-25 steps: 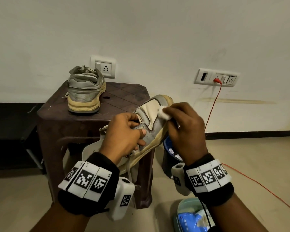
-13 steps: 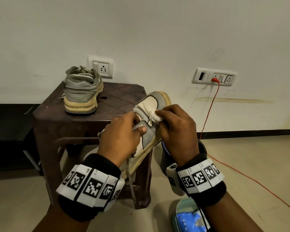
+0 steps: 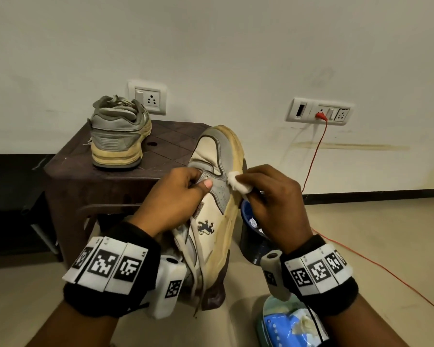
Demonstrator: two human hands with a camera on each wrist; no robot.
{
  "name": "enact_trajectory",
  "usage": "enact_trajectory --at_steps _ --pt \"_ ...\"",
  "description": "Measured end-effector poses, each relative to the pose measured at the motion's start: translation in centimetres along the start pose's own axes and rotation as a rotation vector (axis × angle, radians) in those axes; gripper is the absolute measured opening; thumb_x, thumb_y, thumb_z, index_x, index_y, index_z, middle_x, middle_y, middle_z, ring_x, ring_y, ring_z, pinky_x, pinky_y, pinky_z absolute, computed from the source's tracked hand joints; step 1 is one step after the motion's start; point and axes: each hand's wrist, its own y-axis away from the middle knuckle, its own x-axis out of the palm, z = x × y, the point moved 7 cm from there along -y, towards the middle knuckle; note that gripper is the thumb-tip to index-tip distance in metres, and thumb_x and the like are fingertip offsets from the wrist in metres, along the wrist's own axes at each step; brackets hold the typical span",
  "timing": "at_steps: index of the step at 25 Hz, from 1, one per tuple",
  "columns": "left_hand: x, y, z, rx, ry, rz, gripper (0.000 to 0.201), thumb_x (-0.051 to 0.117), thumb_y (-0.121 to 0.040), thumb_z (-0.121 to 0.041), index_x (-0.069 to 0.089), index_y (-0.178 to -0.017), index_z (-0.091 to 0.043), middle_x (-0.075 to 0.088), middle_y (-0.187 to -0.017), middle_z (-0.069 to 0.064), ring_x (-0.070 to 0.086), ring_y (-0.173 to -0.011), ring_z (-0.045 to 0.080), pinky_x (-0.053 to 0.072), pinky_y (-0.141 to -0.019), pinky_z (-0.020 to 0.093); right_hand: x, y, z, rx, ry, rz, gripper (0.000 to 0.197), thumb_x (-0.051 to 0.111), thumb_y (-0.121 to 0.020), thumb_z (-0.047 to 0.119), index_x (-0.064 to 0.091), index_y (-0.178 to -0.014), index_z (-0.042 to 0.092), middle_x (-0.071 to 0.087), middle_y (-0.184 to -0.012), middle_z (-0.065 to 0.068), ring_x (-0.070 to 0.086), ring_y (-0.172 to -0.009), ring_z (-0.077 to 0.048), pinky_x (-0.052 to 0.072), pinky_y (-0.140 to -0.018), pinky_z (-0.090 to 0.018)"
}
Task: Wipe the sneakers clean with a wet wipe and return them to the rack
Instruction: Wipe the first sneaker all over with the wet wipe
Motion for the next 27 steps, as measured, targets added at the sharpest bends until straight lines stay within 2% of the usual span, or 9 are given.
enact_trajectory --at_steps 4,9,12,14,16,19,23,25,27 --pt "-1.0 0.1 1.4 -0.102 0.194 0.026 0.013 0.059 -0.092 -0.015 0.072 -0.094 -0.018 0.077 -0.087 -0.003 0.073 -0.086 0.018 0.051 -0.094 0.047 1.1 1.0 2.1 -0.083 -0.002 0.134 0.027 0.053 -0.084 0.025 0.071 -0.098 0.008 0.068 -0.096 -0.004 0.064 -0.084 -0.014 0.056 -0.073 -0.028" --pt "-0.3 0.9 0.7 -0.107 0.259 0.109 0.018 0.057 -0.093 -0.008 0.074 -0.095 -0.013 0.077 -0.088 0.005 0.073 -0.086 0.024 0.051 -0.094 0.05 -1.3 -1.1 0.8 0.028 0.034 -0.189 0.016 0.068 -0.081 0.001 0.07 -0.097 0.005 0.067 -0.095 -0.007 0.062 -0.085 -0.012 0.051 -0.076 -0.019" --pt "-0.3 0.9 0.8 -0.119 0.307 0.1 0.019 0.056 -0.093 -0.008 0.074 -0.094 -0.012 0.077 -0.09 0.007 0.073 -0.088 0.026 0.05 -0.094 0.049 -1.2 -1.4 0.5 0.033 0.011 -0.173 0.018 0.069 -0.08 -0.003 0.071 -0.096 0.005 0.068 -0.095 -0.007 0.062 -0.086 -0.011 0.048 -0.078 -0.012" --pt "-1.2 0.8 1.0 -0.141 0.374 0.02 0.019 0.056 -0.093 -0.009 0.074 -0.094 -0.013 0.077 -0.09 0.006 0.073 -0.083 0.02 0.053 -0.085 0.039 0.0 -0.8 1.1 -0.014 -0.014 -0.041 0.017 0.066 -0.082 0.004 0.071 -0.098 0.006 0.068 -0.096 -0.006 0.063 -0.086 -0.012 0.051 -0.078 -0.018" --pt "-2.4 0.9 1.1 -0.158 0.436 -0.055 0.018 0.055 -0.093 -0.007 0.072 -0.094 -0.012 0.076 -0.085 0.005 0.07 -0.064 0.009 0.051 -0.062 0.022 1.2 -0.1 2.1 -0.057 -0.017 0.089 0.022 0.059 -0.084 0.017 0.071 -0.1 0.009 0.068 -0.097 -0.006 0.065 -0.086 -0.015 0.055 -0.076 -0.028" --pt "-1.9 1.6 0.2 -0.148 0.421 0.047 0.021 0.054 -0.091 0.003 0.068 -0.103 -0.007 0.072 -0.072 0.002 0.054 -0.04 -0.001 0.038 -0.038 0.011 1.1 -0.2 2.6 -0.057 0.017 0.025 0.023 0.058 -0.086 0.018 0.07 -0.101 0.007 0.068 -0.097 -0.007 0.065 -0.085 -0.018 0.056 -0.072 -0.034" --pt "0.3 2.1 -0.7 -0.107 0.351 0.174 0.025 0.055 -0.09 0.006 0.069 -0.106 -0.007 0.074 -0.091 0.008 0.062 -0.048 -0.002 0.041 -0.041 0.008 -0.7 -1.3 1.9 0.006 0.033 -0.181 0.015 0.069 -0.082 0.001 0.071 -0.097 0.002 0.068 -0.093 -0.009 0.064 -0.082 -0.021 0.054 -0.069 -0.037" --pt "0.4 1.9 -0.7 -0.115 0.388 0.151 0.024 0.055 -0.091 0.005 0.069 -0.106 -0.007 0.075 -0.089 0.008 0.064 -0.051 0.0 0.041 -0.041 0.008 -0.2 -1.4 2.2 0.003 0.044 -0.136 0.015 0.071 -0.08 0.001 0.072 -0.095 0.003 0.068 -0.092 -0.009 0.065 -0.082 -0.023 0.054 -0.067 -0.04" --pt "-0.2 1.6 -0.2 -0.133 0.428 0.111 0.026 0.053 -0.091 0.006 0.068 -0.106 -0.008 0.073 -0.08 0.006 0.059 -0.046 0.001 0.04 -0.039 0.01 1.1 -1.1 3.2 -0.058 0.034 0.013 0.018 0.073 -0.079 0.003 0.073 -0.097 0.006 0.068 -0.094 -0.008 0.065 -0.083 -0.022 0.056 -0.067 -0.04"
